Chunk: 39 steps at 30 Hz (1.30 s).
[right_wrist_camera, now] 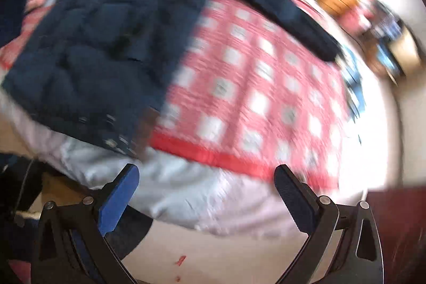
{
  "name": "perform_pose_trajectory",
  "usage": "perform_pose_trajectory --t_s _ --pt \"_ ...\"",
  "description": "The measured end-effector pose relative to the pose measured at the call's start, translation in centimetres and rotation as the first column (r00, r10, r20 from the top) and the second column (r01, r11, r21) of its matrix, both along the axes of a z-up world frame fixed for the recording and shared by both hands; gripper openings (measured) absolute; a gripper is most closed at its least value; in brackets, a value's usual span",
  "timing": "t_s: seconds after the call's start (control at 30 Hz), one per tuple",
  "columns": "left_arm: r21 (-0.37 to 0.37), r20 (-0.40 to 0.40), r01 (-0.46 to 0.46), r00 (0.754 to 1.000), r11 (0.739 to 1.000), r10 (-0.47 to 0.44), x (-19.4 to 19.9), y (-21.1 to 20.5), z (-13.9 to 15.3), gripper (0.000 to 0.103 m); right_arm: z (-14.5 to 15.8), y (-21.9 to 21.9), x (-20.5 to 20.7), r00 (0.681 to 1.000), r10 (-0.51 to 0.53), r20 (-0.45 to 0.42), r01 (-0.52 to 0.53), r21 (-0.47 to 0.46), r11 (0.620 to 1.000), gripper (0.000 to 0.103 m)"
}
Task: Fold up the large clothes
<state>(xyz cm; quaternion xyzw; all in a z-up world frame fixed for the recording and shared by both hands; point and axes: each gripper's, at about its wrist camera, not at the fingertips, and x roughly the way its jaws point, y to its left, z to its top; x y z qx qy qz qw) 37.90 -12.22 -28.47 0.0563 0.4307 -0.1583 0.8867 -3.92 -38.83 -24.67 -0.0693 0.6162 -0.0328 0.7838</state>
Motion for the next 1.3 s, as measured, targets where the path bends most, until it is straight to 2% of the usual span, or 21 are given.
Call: perform_pose_trajectory --t_s 0.1,0.17,0.3,0.37,0.43,0.5,0.6,0.73,0.83,0.9,0.97,1.03,1.07,1.1,1.13,1.23,1.3 --pt "0.019 -0.035 0.014 0.999 1.000 -0.014 -0.9 -1.6 -1.7 0.103 0.2 -0.7 0.9 0.994 -0.068 0.083 0.065 0.036 0.997 0.103" --pt "0.026 -0.047 0.021 0.999 0.999 -0.020 -1.2 -2.8 -2.6 0.103 -0.6 0.0 2.8 0.987 -0.045 0.152 0.035 0.069 0.997 0.103" --pt "0.030 -0.026 0.023 0.999 0.999 -0.022 -0.8 -5.1 -3.1 0.103 -4.9 3.7 9.3 0.966 0.003 0.259 -0.043 0.151 0.988 0.103" --pt "0.035 -0.014 0.018 1.000 0.999 -0.017 -0.1 -6.1 -3.4 0.103 -8.2 5.9 11.4 0.972 0.065 0.227 -0.103 0.157 0.982 0.103" --pt "0.036 -0.005 0.023 1.000 0.999 -0.022 1.0 -7.0 -3.8 0.103 -11.9 7.0 11.7 0.982 0.133 0.137 -0.151 0.136 0.979 0.102" --pt "0.040 0.014 0.015 1.000 0.999 -0.015 2.4 -8.0 -3.9 0.103 -13.2 5.5 10.7 0.988 0.115 0.100 -0.129 0.158 0.979 0.103" --pt "0.004 0.027 -0.004 1.000 1.000 0.004 5.2 -9.2 -3.4 0.103 -10.5 1.6 9.9 0.991 0.035 0.127 -0.051 0.128 0.990 0.103" --pt "-0.015 0.024 -0.043 0.999 0.999 0.044 10.0 -11.9 -2.7 0.103 -4.1 -4.2 13.3 0.974 0.013 0.228 -0.017 0.013 1.000 0.103" --pt "-0.004 0.033 -0.064 0.997 0.998 0.064 13.4 -14.2 -2.5 0.103 -0.1 -8.8 17.4 0.948 -0.043 0.316 0.043 0.006 0.999 0.103" --pt "0.006 0.000 -0.063 0.998 0.998 0.063 15.5 -16.2 -3.3 0.103 1.4 -11.3 19.9 0.930 -0.096 0.354 0.095 0.021 0.995 0.103" --pt "0.072 -0.039 -0.082 0.996 0.994 0.085 17.0 -17.4 -5.1 0.103 1.6 -13.1 21.9 0.912 -0.144 0.383 0.146 0.024 0.989 0.103" --pt "0.183 -0.122 -0.113 0.983 0.977 0.136 18.6 -17.9 -8.6 0.103 0.9 -15.2 23.8 0.885 -0.229 0.405 0.230 0.047 0.972 0.103" --pt "0.210 -0.192 -0.131 0.966 0.969 0.172 19.2 -17.5 -10.7 0.103 0.3 -16.2 24.3 0.871 -0.276 0.407 0.274 0.065 0.959 0.103" --pt "0.157 -0.230 -0.157 0.954 0.975 0.191 19.2 -16.4 -11.9 0.103 -0.9 -17.3 24.9 0.852 -0.339 0.398 0.331 0.091 0.939 0.103" --pt "0.113 -0.205 -0.166 0.961 0.980 0.186 18.8 -15.8 -12.0 0.103 -2.2 -19.0 25.3 0.828 -0.420 0.372 0.403 0.127 0.906 0.103" --pt "0.152 -0.116 -0.135 0.981 0.979 0.153 17.5 -16.4 -12.1 0.103 -5.9 -23.2 26.2 0.757 -0.584 0.294 0.543 0.216 0.812 0.103" --pt "0.152 -0.097 -0.138 0.983 0.979 0.153 17.2 -16.5 -12.3 0.103 -7.8 -25.6 26.5 0.706 -0.657 0.263 0.607 0.254 0.753 0.103"
